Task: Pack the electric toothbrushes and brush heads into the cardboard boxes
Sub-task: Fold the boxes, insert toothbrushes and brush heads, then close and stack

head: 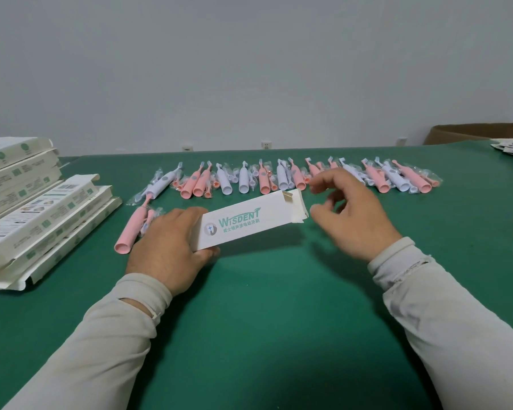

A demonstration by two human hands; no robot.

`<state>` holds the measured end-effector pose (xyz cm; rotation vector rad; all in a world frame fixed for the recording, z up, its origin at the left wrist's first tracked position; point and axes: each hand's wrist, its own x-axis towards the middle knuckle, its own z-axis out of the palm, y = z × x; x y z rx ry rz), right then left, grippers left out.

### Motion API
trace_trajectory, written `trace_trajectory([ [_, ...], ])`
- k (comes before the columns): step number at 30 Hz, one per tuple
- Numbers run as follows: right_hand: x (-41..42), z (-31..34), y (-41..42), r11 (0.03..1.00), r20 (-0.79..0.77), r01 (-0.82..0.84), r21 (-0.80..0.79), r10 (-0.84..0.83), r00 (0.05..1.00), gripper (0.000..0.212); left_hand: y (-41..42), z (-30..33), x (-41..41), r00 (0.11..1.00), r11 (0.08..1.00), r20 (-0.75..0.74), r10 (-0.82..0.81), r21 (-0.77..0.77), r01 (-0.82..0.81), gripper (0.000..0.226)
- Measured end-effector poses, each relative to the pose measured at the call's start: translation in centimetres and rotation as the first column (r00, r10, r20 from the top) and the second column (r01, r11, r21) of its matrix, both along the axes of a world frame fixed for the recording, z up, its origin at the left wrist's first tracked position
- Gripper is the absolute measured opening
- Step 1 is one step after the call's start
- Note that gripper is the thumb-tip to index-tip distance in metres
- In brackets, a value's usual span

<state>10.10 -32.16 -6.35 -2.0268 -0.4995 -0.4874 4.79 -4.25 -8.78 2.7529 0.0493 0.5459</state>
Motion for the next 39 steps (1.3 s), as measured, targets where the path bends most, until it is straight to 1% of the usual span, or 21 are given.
trace_trajectory([
  [2,-0.5,0.0,0.0,0.98,0.062,-0.043,-0.194,0.056,0.996,0.043,-0.1,-0.1,0.0,1.0,1.0,0.006,-0.005,-0.003,0.005,0.053],
  [4,-0.7,0.0,0.1,0.934,0.053,-0.083,-0.348,0.109,0.993,0.066,-0.1,-0.1,-0.1,1.0,1.0,0.005,-0.008,-0.009,0.008,0.054],
  [5,-0.7,-0.1,0.2,0.915,0.03,-0.095,-0.392,0.116,0.993,0.073,-0.1,-0.1,0.0,1.0,1.0,0.005,-0.01,-0.011,0.01,0.053],
  [6,-0.6,-0.2,0.3,0.909,0.007,-0.098,-0.405,0.111,0.994,0.075,-0.1,-0.1,0.0,1.0,1.0,0.005,-0.013,-0.01,0.013,0.053],
  [11,-0.2,-0.9,0.4,0.941,-0.016,-0.097,-0.324,0.097,0.995,0.046,-0.1,-0.1,0.0,1.0,0.999,0.013,-0.027,-0.023,0.027,0.052],
  [13,0.0,-1.0,0.4,0.951,-0.02,-0.109,-0.289,0.108,0.994,0.04,-0.1,-0.1,0.0,1.0,0.999,0.013,-0.026,-0.018,0.027,0.052],
  [17,0.1,-1.1,0.7,0.974,0.025,-0.088,-0.208,0.095,0.995,0.029,-0.2,-0.1,0.0,0.999,0.999,0.017,-0.032,-0.009,0.032,0.054],
  [21,-0.2,-1.3,1.0,0.99,0.061,-0.077,-0.118,0.085,0.995,0.025,-0.3,-0.3,-0.1,0.999,0.999,0.022,-0.035,-0.029,0.036,0.054],
  [23,-0.5,-1.3,1.3,0.995,0.073,-0.078,-0.063,0.082,0.994,0.032,-0.3,-0.3,-0.1,0.999,0.998,0.018,-0.034,-0.049,0.035,0.055],
  [26,-0.8,-1.2,2.0,0.99,0.015,-0.105,0.098,0.104,0.994,0.045,-0.3,-0.3,0.0,1.0,0.997,0.021,-0.023,-0.071,0.024,0.055],
  [27,-0.9,-1.2,2.2,0.981,-0.008,-0.114,0.154,0.117,0.993,0.046,-0.3,-0.3,0.0,1.0,0.997,0.021,-0.019,-0.073,0.02,0.055],
  [28,-0.8,-1.2,2.3,0.973,-0.031,-0.116,0.201,0.125,0.992,0.044,-0.3,-0.3,0.0,1.0,0.997,0.021,-0.017,-0.073,0.018,0.055],
  [30,-0.7,-1.2,2.4,0.962,-0.067,-0.094,0.256,0.115,0.991,0.033,-0.3,-0.2,0.0,1.0,0.997,0.02,-0.016,-0.07,0.017,0.055],
  [33,-0.6,-1.1,2.4,0.959,-0.102,-0.048,0.278,0.079,0.992,0.019,-0.4,-0.1,-0.1,1.0,0.998,0.025,-0.016,-0.056,0.018,0.055],
  [37,-0.7,-0.7,2.4,0.938,-0.166,-0.025,0.347,0.087,0.982,0.014,-0.5,0.0,-0.2,1.0,0.999,0.026,-0.014,-0.05,0.015,0.055],
  [39,-0.7,-0.7,2.2,0.943,-0.156,-0.021,0.332,0.077,0.985,0.011,-0.6,0.1,-0.3,0.999,0.999,0.032,-0.018,-0.037,0.019,0.054],
])
